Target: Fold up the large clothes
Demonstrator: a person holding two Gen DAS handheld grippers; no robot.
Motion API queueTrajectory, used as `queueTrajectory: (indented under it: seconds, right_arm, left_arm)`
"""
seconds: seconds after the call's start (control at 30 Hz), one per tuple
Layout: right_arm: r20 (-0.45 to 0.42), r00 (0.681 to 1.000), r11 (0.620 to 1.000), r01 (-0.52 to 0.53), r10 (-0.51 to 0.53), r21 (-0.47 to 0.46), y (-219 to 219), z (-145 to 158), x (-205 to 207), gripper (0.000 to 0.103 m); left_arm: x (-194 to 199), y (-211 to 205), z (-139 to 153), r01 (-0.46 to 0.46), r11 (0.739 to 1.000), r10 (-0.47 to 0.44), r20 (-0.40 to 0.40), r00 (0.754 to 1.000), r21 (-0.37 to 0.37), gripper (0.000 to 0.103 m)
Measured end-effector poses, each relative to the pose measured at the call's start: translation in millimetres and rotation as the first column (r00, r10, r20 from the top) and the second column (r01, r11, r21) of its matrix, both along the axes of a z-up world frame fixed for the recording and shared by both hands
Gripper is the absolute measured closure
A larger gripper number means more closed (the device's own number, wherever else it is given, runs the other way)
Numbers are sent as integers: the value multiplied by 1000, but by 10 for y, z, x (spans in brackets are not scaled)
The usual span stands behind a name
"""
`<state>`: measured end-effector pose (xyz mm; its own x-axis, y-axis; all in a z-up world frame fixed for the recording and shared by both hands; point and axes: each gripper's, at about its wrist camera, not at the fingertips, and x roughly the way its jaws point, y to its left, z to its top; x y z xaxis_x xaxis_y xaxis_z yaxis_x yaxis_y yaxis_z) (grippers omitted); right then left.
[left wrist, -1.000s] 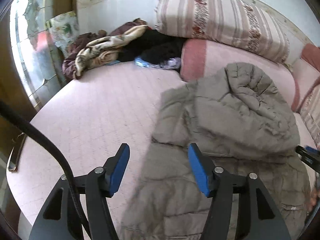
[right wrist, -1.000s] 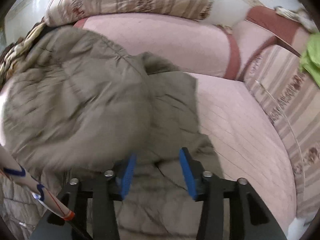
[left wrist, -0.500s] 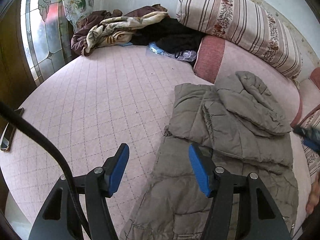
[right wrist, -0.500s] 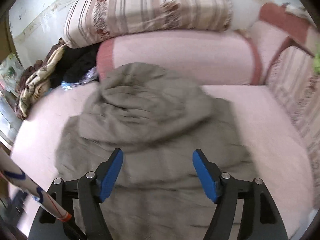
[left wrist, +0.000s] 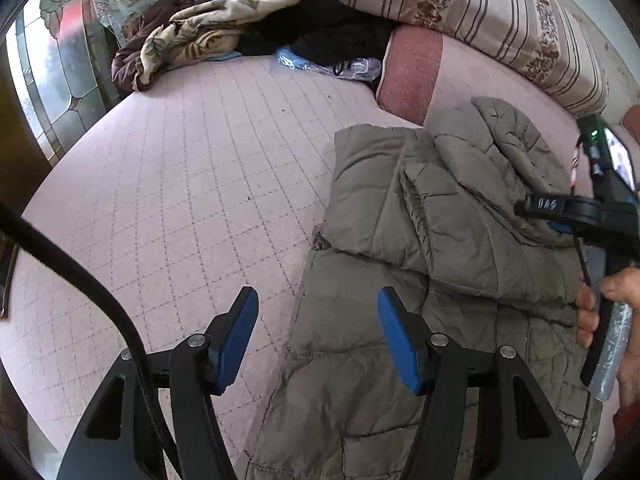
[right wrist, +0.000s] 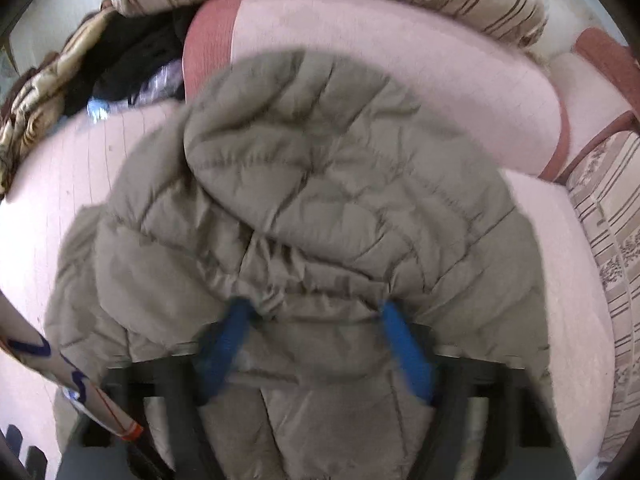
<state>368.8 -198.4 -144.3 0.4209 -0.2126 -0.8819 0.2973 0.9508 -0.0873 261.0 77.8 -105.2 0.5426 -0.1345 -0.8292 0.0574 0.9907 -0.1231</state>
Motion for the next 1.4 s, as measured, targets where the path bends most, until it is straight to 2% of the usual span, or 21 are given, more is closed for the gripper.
queueTrajectory:
  seconds: [0.03,0.13,0.37,0.57,0.67,0.73,0.8,0.87,0.9,0.97,1.07,1.17,1.27,1.3,1.4]
  right_arm:
    - [-3,1000,1000,-1,1,15,3,-16,-11,96]
    - [27,1000,1000,-8,8,1,64,68,-92,101]
    - [82,995,996,-60,55,64,154,427,-455,103]
    - [55,986,976,-163,157,146,396,508,-880,103]
    - [25,984,974,-178,176,141,506,394,-989,103]
    - [37,985,982,-174,171,77,533,387,-1008,103]
    - [74,987,989,-143,140,46,472,438,-991,92]
    - [117,989,994,-93,85,63,339,523,-977,36]
    - [158,986,997,-57,47,55,243,586,-989,28]
    - [193,981,999,-3,-6,48,54,653,-982,26]
    - [195,975,991,88,-106,96,-308,619,-880,26]
    - [199,955,969,190,-219,156,-748,541,-802,25]
    - [190,920,916,284,-344,284,-1207,407,-750,23]
    - [180,900,879,316,-396,356,-1369,327,-745,23]
    - [131,877,776,329,-463,538,-1573,110,-698,22]
  left_arm:
    - [5,0,-5,1,1000,-1,-5,1000,-6,42]
    - [4,9,-7,2,1000,-2,-8,1000,-14,42]
    - [-52,37,18,3,1000,-2,3,1000,-21,42]
    - [-91,93,43,-2,999,2,4,1000,-51,42]
    - [-117,119,61,-3,998,4,10,1000,-64,42]
    - [-136,138,72,-4,998,5,15,1000,-69,42]
    - [-146,144,68,-5,997,6,14,1000,-71,42]
    - [-145,149,63,-5,998,6,12,1000,-70,42]
    - [-137,158,60,-8,998,9,10,1000,-69,42]
    - [-119,175,48,-16,997,16,4,1000,-73,42]
    - [-81,191,15,-21,996,20,-13,1000,-89,42]
    - [-54,172,-15,-17,996,15,-23,1000,-89,42]
    - [-30,140,-49,-8,996,5,-34,999,-85,42]
    - [-15,121,-62,-4,996,0,-40,999,-85,42]
    - [36,67,-84,5,997,-9,-50,999,-83,42]
